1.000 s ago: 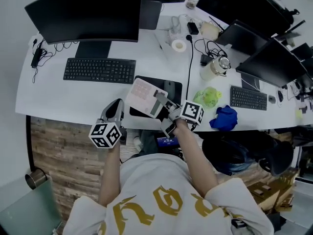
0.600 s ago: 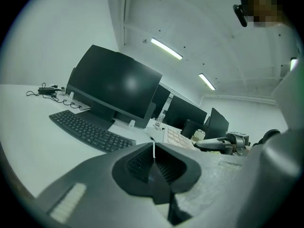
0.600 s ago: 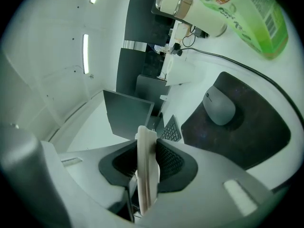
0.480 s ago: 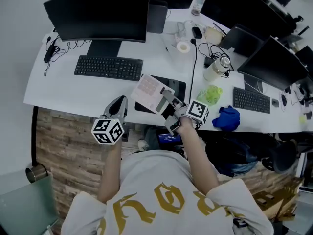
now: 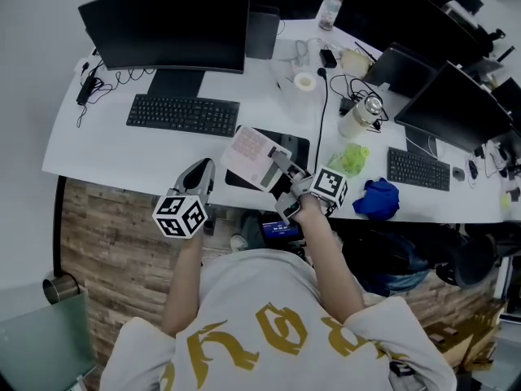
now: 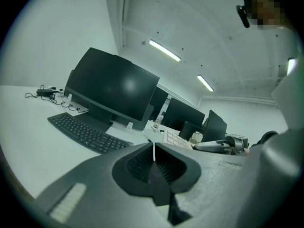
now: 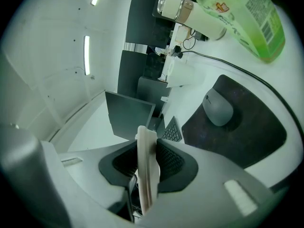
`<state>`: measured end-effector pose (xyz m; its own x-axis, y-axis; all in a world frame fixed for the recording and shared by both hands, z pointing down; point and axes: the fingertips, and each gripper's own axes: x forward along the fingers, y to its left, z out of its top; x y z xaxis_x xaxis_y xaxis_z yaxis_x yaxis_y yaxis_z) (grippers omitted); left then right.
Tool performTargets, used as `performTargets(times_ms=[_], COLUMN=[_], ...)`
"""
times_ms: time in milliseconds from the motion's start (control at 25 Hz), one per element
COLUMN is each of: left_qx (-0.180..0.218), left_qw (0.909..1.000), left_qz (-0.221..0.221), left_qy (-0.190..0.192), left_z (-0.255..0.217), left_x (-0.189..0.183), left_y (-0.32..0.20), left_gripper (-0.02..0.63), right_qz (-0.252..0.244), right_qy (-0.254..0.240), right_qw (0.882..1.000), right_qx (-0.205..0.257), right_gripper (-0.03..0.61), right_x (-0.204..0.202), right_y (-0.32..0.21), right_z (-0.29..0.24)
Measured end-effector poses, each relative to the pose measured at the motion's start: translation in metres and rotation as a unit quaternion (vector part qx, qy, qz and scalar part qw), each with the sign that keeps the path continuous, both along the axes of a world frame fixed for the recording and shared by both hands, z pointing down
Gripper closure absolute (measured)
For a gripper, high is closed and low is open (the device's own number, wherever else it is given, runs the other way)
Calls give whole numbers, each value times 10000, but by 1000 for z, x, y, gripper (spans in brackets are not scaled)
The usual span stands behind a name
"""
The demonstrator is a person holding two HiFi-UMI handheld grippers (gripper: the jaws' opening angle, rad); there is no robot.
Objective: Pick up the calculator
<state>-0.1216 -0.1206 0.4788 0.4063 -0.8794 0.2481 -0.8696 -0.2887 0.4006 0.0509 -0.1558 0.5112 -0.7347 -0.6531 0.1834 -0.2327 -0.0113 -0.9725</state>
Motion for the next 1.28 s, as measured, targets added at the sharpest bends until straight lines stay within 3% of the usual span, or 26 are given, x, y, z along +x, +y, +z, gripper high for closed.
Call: performTargets(times_ms=[120,1280], left_qx=[-34,-264], left_qw=[9999,9989], left_qz=[-18,-66], left_qy=[153,376], left_z=[2,23], left_x=[0,-13], left_y=[-2,-10], left_gripper=[604,604], right_qz=[-7,184], right_qy=[37,121], right_qw=[10000,9997], right_qx=[10,-75], right_gripper=[466,466], right_x=[-1,-1], right_y=[-2,-4], right_z=[0,9])
